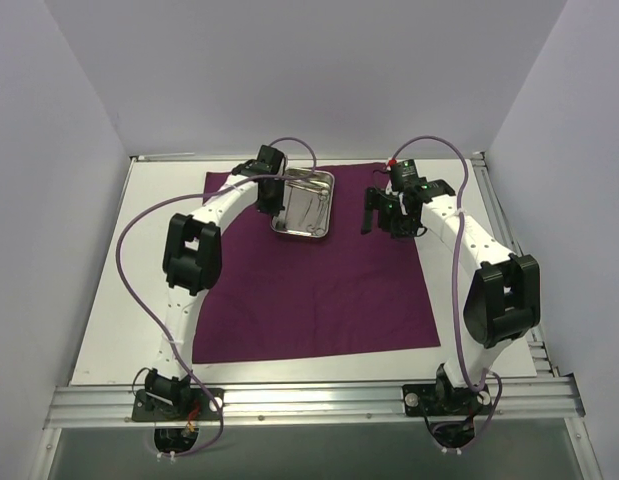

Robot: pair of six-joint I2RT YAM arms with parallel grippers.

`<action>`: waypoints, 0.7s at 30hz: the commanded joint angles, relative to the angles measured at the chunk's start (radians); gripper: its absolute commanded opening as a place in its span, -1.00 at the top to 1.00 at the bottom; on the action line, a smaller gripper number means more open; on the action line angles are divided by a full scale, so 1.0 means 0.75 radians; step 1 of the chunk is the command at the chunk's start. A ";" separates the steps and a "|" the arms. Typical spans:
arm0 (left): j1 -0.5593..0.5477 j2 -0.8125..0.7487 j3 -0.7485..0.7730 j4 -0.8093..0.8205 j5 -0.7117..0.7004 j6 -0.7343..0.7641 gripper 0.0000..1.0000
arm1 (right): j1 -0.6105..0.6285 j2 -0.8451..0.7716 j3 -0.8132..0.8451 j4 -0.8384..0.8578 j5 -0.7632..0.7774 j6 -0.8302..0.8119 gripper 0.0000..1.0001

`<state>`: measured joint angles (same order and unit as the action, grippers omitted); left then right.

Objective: Open and lay out the surgical kit
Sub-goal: Pick up the container from the surgical kit, then place the container in the surgical kit.

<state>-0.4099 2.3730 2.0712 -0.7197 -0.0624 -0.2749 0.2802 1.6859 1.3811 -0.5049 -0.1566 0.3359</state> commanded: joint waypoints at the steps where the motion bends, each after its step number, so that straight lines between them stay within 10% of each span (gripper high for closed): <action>1: 0.035 -0.096 0.104 -0.038 0.008 0.017 0.95 | -0.012 -0.049 0.005 -0.024 0.015 -0.002 -0.55; 21: 0.336 -0.558 -0.555 0.133 -0.007 -0.124 0.95 | 0.031 0.051 0.054 0.021 -0.049 0.012 -0.57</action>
<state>-0.1646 2.0373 1.6840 -0.7361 -0.0753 -0.3416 0.2924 1.7168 1.3876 -0.4854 -0.1814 0.3401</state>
